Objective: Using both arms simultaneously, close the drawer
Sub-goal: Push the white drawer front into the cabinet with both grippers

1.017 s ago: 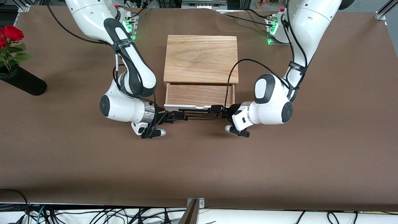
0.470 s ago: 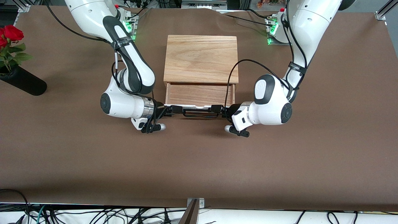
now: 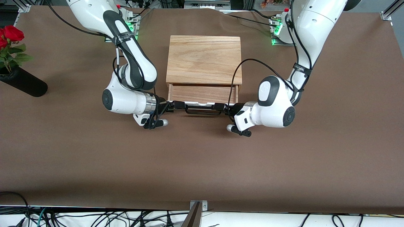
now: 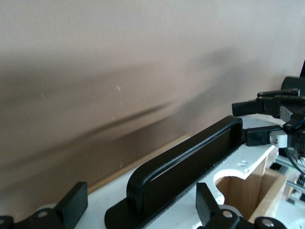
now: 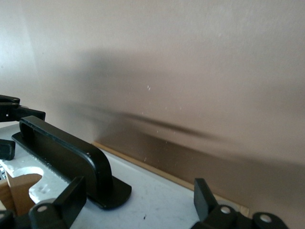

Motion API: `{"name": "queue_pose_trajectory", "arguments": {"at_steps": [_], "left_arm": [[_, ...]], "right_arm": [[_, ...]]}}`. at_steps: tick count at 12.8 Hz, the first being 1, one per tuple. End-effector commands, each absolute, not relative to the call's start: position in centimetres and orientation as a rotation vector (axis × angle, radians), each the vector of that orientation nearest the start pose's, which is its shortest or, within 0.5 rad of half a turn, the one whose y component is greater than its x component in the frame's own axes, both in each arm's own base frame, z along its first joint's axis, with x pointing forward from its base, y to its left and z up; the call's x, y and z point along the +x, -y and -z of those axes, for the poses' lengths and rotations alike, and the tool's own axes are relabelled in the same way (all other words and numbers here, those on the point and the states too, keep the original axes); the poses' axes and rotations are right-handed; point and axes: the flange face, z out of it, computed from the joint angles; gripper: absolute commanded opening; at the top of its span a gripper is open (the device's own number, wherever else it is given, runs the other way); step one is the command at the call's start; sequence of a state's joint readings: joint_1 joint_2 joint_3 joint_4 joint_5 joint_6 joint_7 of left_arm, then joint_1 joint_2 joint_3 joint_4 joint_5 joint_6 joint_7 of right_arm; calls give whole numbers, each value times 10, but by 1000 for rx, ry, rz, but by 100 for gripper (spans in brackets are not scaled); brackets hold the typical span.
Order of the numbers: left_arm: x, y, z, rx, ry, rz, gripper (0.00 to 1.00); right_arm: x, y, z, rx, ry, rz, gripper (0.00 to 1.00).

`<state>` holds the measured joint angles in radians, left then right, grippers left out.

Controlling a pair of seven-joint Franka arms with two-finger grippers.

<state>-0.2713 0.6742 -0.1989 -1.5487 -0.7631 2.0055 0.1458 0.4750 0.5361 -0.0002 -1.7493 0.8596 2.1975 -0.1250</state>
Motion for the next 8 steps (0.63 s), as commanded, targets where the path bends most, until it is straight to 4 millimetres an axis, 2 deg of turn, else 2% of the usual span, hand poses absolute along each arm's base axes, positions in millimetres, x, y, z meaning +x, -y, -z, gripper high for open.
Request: {"name": "queue_pose_trajectory", "arguments": {"at_steps": [1, 8], "left_arm": [[595, 329, -263, 2322, 236, 513, 100], [578, 326, -259, 2276, 247, 693, 100]], "right_arm": [[538, -337, -269, -2469, 59, -333, 100], [493, -339, -270, -2482, 53, -394, 100]]}}
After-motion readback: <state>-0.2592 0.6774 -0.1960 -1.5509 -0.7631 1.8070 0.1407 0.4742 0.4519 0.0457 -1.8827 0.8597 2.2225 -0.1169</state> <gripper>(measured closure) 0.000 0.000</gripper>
